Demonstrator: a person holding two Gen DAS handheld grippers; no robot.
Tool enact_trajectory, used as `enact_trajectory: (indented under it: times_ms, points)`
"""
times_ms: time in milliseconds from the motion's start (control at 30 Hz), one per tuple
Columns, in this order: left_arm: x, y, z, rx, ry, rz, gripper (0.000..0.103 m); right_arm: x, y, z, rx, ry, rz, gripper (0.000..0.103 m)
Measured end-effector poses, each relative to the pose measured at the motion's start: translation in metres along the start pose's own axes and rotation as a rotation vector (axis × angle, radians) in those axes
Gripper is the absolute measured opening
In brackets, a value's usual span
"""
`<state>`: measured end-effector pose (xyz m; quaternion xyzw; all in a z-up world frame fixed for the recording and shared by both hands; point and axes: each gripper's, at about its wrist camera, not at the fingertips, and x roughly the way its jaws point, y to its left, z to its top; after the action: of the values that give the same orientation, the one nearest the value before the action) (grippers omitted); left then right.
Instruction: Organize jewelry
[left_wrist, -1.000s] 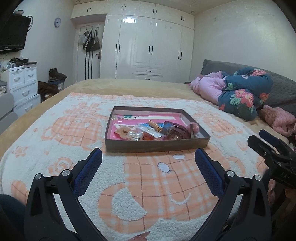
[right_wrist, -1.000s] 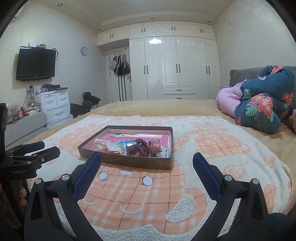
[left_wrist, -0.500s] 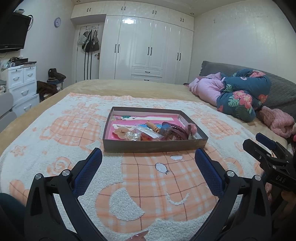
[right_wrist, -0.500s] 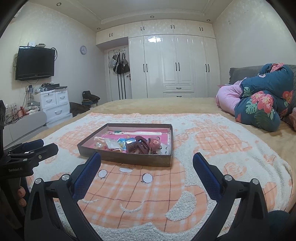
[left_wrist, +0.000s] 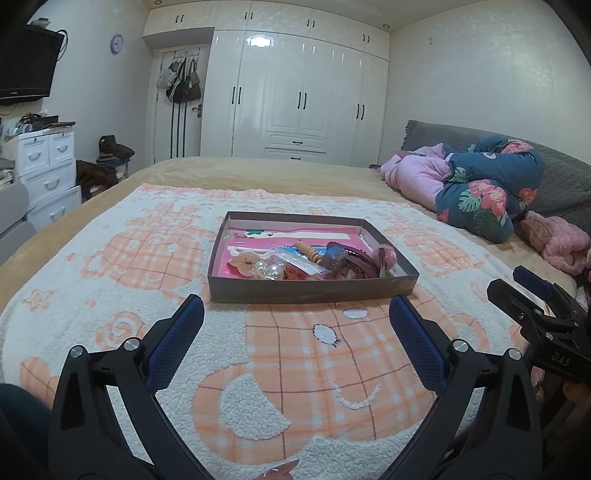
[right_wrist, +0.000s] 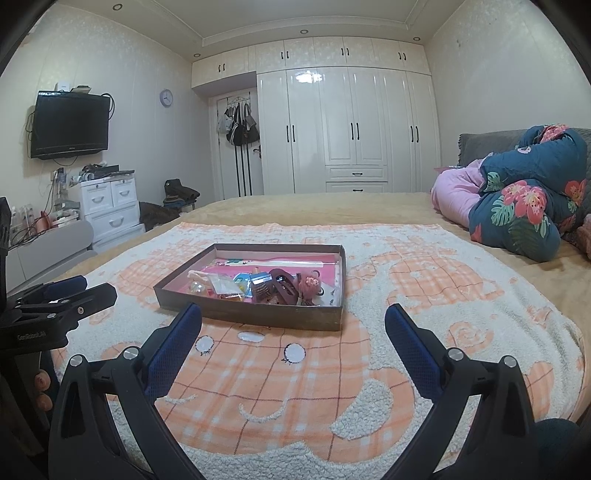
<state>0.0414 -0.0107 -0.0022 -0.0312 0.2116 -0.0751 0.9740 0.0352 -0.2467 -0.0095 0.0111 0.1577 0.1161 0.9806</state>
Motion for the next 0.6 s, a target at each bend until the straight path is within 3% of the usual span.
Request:
enact_trajectory:
  times_ms: [600]
  points:
    - [0.0002, 0.0018, -0.0005, -0.001, 0.001, 0.002, 0.092, 0.0004, 0.0001, -0.0028, 0.002, 0.008, -0.004, 0.097]
